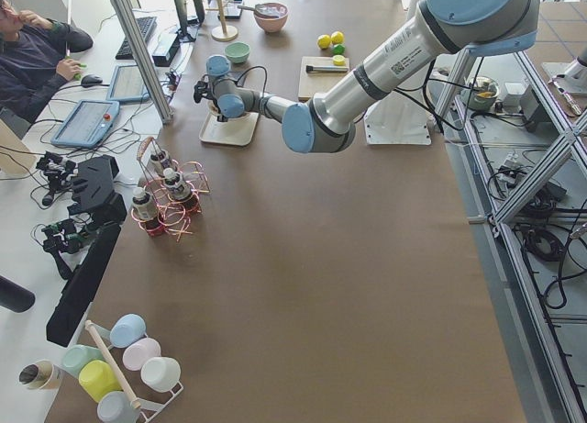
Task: Make sandwich and place on tray
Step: 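Lift the plate with the left gripper and set it on the tray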
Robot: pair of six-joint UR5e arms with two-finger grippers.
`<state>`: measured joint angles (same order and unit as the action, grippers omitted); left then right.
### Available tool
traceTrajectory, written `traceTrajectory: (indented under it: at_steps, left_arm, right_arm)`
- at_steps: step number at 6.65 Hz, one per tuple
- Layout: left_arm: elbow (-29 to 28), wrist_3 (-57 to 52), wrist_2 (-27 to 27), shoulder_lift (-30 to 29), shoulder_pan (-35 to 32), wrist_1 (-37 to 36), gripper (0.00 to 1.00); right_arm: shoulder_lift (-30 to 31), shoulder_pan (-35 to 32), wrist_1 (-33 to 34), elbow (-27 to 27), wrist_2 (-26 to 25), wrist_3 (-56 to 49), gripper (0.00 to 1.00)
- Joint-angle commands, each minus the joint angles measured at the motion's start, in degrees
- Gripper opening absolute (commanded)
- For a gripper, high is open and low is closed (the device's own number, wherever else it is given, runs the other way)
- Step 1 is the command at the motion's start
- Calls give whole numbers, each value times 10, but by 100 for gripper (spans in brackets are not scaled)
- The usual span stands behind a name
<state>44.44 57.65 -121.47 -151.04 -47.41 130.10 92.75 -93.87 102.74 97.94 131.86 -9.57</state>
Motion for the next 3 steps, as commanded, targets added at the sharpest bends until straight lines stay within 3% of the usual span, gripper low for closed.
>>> traceTrajectory:
  at_steps: [1,2,3]
  left_arm:
    - [-17,-26,11,-6,0,9,27]
    - [-17,-58,11,-6,0,9,97]
    - [-16,-60,11,-5,0,9,98]
  right_arm:
    - [1,0,0,1,0,0,100]
    - [2,0,0,0,0,0,100]
    - [2,0,0,-1,1,0,100]
